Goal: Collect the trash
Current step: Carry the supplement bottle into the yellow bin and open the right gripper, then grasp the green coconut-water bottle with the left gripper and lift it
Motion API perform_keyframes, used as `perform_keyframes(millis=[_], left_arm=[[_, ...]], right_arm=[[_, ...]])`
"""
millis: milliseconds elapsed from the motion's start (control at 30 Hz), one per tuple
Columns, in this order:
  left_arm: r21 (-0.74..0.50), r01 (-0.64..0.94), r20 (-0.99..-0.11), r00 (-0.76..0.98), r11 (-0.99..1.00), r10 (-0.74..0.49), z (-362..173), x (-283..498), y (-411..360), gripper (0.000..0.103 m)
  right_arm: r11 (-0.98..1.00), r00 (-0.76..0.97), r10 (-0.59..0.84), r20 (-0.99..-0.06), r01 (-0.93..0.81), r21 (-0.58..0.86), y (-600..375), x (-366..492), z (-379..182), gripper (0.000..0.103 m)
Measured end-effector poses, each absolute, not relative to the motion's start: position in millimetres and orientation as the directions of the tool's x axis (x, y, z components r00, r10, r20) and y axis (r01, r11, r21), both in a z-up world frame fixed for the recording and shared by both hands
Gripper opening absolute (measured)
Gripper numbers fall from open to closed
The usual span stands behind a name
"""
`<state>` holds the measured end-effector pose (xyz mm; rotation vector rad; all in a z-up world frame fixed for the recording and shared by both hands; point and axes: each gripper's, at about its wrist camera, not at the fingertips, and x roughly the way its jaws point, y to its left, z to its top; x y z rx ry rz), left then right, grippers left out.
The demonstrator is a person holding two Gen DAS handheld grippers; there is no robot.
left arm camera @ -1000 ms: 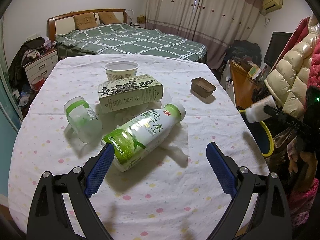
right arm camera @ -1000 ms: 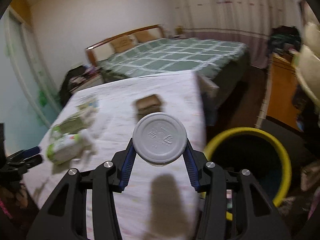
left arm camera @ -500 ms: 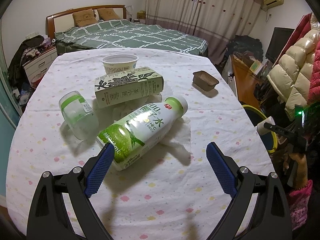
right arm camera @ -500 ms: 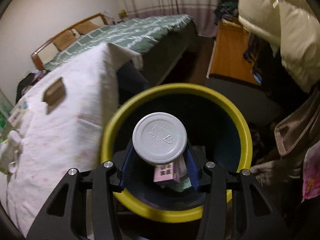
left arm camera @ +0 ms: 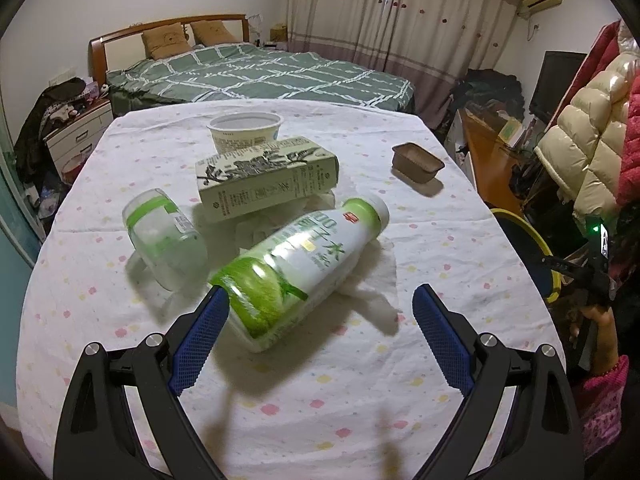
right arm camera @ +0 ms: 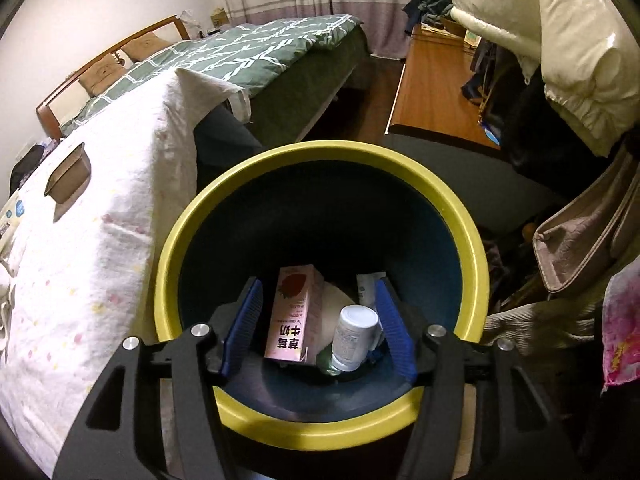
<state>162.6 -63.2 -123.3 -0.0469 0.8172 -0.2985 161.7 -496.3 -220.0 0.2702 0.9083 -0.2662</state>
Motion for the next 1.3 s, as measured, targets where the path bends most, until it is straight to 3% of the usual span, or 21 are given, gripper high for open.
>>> perform_keyframes(millis=[167,567,900,1067,1300], left_arm=[[-0.138,0.252,-0.717,0.642,0.958,-0.271,-128.7,171.9,-57.0,0.092],[0.073,0.287,-0.687,0.709,0.955,-0.160,-138.7,187.9,-59.2,0.092],[0.006,0.424,-0.730,0.621,0.906,-0.286,-155.6,192.4,-71.9,0.092],[-0.168,0.548,-0.694,0.525,0.820,-0.493,-134.0,171.0,-80.6,0.087],[-0.058,0.508,-0.720,0.574,0.859,-0.389,-140.4,168.3,-87.5,0.086]], right_arm=[[0.939,0.586,-0.098,-0.804,0.323,0.121,-489.8,164.7,-219.6,0.056],[0.945,0.574,-0.081,-0.815,0.304,0.120,-485.5,168.6,-223.0,0.056],[0.949,0.575,-0.063,-0.816,0.287,0.129,-478.8,169.7,-224.2,0.056],[0.950,0.583,-0.051,-0.811,0.279,0.141,-476.8,169.0,-222.0,0.056],[0.950,0.586,-0.034,-0.810,0.271,0.157,-475.5,163.7,-224.3,0.056]])
